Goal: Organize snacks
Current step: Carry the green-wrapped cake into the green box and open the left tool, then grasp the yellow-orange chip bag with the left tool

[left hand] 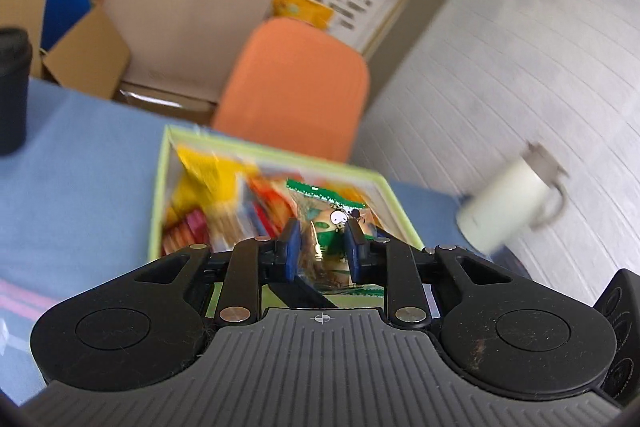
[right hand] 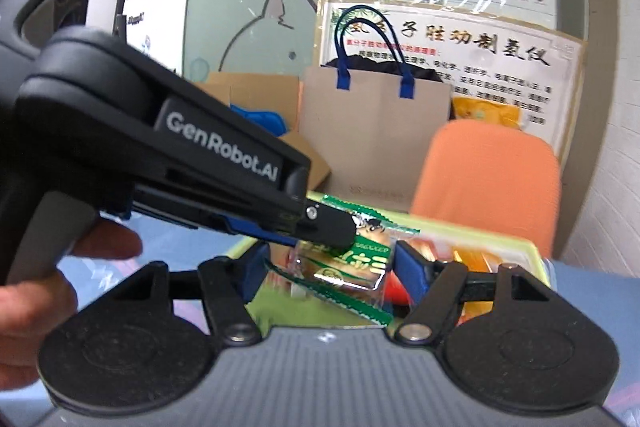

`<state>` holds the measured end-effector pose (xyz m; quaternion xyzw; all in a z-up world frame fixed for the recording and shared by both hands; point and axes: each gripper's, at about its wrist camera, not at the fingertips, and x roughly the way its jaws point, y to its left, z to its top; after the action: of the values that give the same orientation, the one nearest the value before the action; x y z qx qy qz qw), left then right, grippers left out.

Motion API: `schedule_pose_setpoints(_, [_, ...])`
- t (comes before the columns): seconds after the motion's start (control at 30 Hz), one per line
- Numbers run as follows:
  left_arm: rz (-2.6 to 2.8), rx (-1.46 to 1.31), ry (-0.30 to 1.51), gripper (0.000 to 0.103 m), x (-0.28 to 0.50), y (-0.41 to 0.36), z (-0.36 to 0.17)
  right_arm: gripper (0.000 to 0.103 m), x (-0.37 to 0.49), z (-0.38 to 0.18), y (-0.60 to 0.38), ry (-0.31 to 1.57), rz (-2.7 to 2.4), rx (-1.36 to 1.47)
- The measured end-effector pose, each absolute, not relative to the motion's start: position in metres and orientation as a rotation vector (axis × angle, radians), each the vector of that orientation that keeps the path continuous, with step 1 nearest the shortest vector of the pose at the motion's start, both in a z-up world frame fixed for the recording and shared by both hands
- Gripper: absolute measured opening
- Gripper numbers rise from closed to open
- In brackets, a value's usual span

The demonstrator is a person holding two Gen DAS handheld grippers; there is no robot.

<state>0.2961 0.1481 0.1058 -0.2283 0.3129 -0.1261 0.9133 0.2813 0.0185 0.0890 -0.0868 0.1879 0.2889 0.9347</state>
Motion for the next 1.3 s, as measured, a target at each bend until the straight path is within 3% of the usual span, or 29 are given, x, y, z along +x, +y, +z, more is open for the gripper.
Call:
schedule_pose_setpoints(0.17, [-0.177, -0.466, 0.692, 0.006, 0.343, 0.168, 0.088, 0.077, 0.328, 0.073, 0.049, 0.444, 0.631, -0.204])
schedule_pose_setpoints(0.27, [-0.134, -0.45, 0.703, 0.015, 0.358, 0.174, 0.069, 0.078, 0.345, 0.062, 0.055, 0.48, 0.653, -0.208])
schedule_pose_setpoints(0.3, [-0.127, -0.45, 0.695, 0.023, 0.359, 0.176, 0.066, 0.08, 0.345, 0.063, 0.055, 0.467, 0.647, -0.225])
schedule_pose_setpoints(0.4, [-0.133, -0.483, 0.621, 0.03, 0.342, 0.184, 0.072, 0.091, 0.331, 0.079, 0.036, 0.39, 0.632, -0.228])
schedule_pose_setpoints(0.53, [-0.152, -0.458, 0.537, 0.049, 0.302, 0.189, 0.086, 0.093, 0.294, 0.092, -0.012, 0.335, 0.624, -0.162])
schedule_pose_setpoints(0.6, [-0.166, -0.442, 0.531, 0.052, 0.28, 0.187, 0.084, 0.093, 0.275, 0.084, -0.034, 0.365, 0.607, -0.141])
schedule_pose_setpoints(0.77, [-0.285, -0.459, 0.661, 0.052, 0.242, 0.162, 0.049, 0.093, 0.252, 0.031, -0.062, 0.548, 0.55, -0.126])
schedule_pose_setpoints(0.83, [-0.364, -0.532, 0.757, 0.047, 0.242, 0.148, 0.028, 0.093, 0.251, 0.018, -0.06, 0.583, 0.546, -0.142])
schedule_pose_setpoints(1.0, [-0.398, -0.589, 0.903, 0.043, 0.256, 0.121, 0.005, 0.093, 0.25, 0.01, -0.036, 0.581, 0.645, -0.273])
schedule_pose_setpoints(1.3, [-0.297, -0.508, 0.962, 0.043, 0.268, 0.102, -0.003, 0.093, 0.232, -0.007, -0.017, 0.611, 0.733, -0.358])
